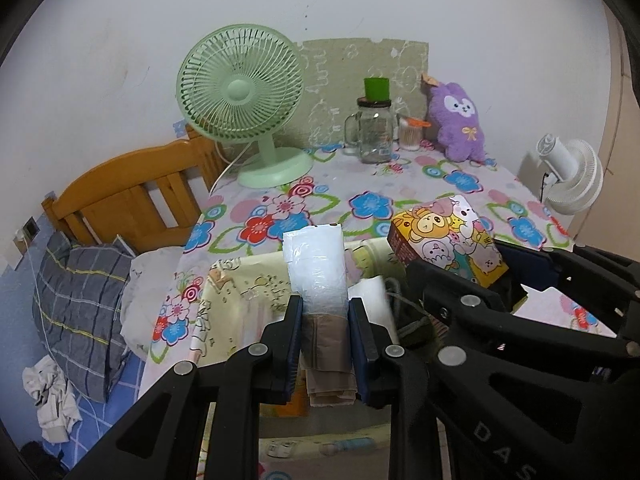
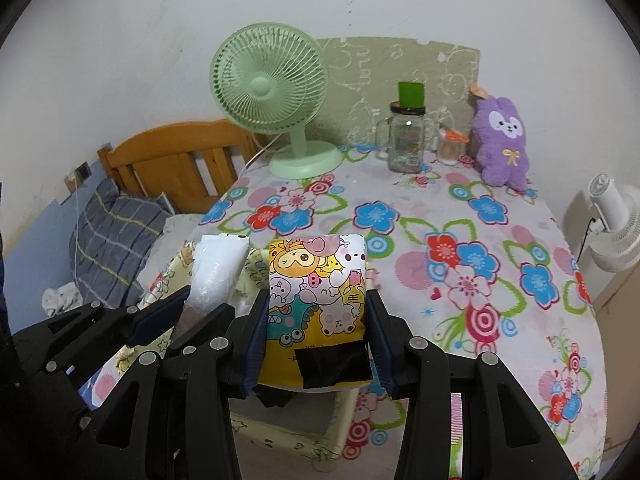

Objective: Organize soft objects
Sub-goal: 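Carry the beige cloth and yellow snack packet in both tools over the fabric box, then lower both tools into the fabric box and open them to release the items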

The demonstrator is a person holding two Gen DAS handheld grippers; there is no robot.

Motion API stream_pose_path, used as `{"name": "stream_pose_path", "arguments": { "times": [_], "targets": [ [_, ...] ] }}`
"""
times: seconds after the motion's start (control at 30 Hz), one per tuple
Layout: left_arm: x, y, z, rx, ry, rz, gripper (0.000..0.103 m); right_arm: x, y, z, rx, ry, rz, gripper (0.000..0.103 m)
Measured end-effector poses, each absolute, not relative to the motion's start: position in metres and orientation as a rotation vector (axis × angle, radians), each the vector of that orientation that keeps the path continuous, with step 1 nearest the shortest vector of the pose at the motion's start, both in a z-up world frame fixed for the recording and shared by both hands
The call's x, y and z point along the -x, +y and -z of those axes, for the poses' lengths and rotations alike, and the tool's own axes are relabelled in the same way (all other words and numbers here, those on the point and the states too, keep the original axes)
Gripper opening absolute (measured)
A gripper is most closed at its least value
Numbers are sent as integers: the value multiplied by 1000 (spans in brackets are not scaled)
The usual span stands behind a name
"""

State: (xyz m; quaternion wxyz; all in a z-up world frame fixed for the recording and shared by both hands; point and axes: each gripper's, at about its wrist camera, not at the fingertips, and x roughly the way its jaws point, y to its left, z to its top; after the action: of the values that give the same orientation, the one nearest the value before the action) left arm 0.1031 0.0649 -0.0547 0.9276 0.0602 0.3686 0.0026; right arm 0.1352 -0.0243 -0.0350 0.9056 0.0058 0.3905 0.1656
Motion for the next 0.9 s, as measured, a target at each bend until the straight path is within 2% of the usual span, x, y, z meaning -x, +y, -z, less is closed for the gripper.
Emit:
{"name": "stream_pose_path", "arguments": {
  "times": [0.27,0.4,0.63,0.73,0.9],
  "targets": [
    [-112,80,68,-121,787,-17,22,-139,-8,47,2,838,-372,48],
    [-115,84,75,-123,803,-15,31,-141,-3,53,9,854,-380,48],
    [-117,92,82,-123,817,-28,41,-144,4,62,11,875,-398,48],
    [-116,96,84,-121,825,-33,54,-146,7,64,7,884,-414,48],
    [-111,100,83,-115,824,-39,64,-147,14,67,-5,897,-447,49]
  ]
}}
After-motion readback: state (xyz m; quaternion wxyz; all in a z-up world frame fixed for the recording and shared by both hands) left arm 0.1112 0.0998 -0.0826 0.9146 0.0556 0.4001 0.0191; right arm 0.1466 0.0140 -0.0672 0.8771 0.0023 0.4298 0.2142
